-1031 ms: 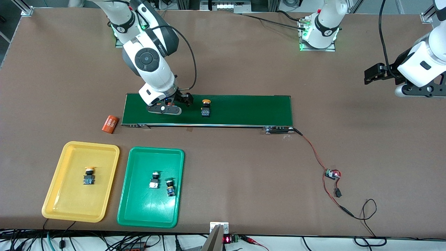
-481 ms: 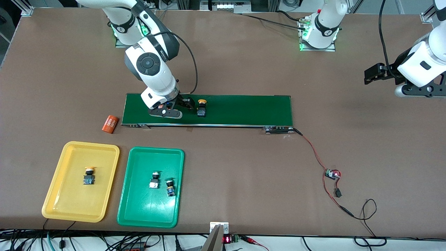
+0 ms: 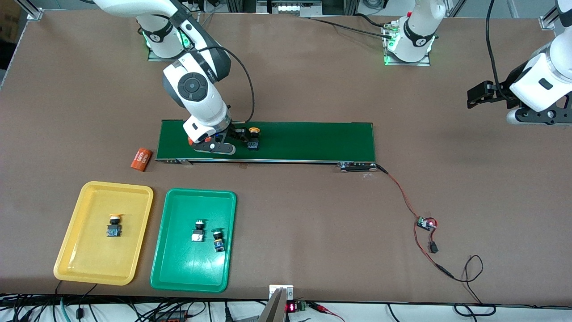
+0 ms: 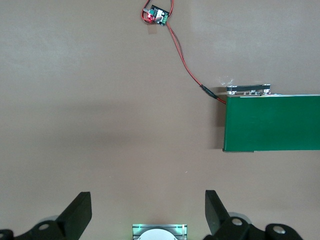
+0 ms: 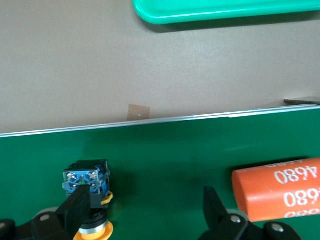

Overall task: Sort buttons by color to trays
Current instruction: 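Carry the second yellow button into the yellow tray and release it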

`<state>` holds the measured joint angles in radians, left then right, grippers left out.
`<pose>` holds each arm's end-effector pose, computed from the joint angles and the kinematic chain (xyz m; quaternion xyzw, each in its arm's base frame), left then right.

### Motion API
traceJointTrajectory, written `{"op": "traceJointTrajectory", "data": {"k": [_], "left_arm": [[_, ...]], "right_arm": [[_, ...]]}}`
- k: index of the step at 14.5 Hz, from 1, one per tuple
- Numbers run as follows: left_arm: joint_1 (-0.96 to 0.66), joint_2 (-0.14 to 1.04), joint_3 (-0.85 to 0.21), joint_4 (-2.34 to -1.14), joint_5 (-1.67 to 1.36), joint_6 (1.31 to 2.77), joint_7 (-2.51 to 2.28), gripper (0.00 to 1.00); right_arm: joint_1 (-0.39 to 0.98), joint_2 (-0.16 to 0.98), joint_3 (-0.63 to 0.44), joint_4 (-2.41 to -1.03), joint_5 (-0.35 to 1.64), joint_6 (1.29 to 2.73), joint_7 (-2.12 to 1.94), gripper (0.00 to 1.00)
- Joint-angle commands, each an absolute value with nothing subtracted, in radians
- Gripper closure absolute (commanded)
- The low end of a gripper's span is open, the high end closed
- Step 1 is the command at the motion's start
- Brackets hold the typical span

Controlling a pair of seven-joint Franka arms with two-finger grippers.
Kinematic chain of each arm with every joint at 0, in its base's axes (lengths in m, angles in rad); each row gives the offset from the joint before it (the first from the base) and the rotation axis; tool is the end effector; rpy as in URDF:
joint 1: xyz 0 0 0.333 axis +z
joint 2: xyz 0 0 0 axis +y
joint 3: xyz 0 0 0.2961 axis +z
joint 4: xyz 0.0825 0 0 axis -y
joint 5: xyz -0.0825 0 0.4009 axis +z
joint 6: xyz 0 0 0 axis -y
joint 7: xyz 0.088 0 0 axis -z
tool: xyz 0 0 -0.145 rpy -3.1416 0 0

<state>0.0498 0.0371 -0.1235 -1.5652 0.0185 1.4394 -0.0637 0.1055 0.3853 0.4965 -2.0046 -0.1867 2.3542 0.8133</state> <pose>0.5588 -0.0374 0.5385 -0.9967 0.0047 0.0805 0.0125 0.5066 0.3409 0.2188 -0.9981 0.0562 0.0078 0.0241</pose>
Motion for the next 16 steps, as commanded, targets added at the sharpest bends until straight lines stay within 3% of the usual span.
{"op": "traceJointTrajectory", "data": {"k": [1, 16], "left_arm": [[0.052, 0.035, -0.130, -1.559, 0.021, 1.425, -0.064, 0.00], [0.051, 0.035, -0.129, -1.560, 0.021, 1.425, -0.064, 0.00]], "right_arm": [[0.121, 0.390, 0.489, -2.006, -0.207, 2.365, 0.831, 0.00], [0.138, 0.449, 0.489, -2.016, -0.218, 2.368, 0.793, 0.00]]}}
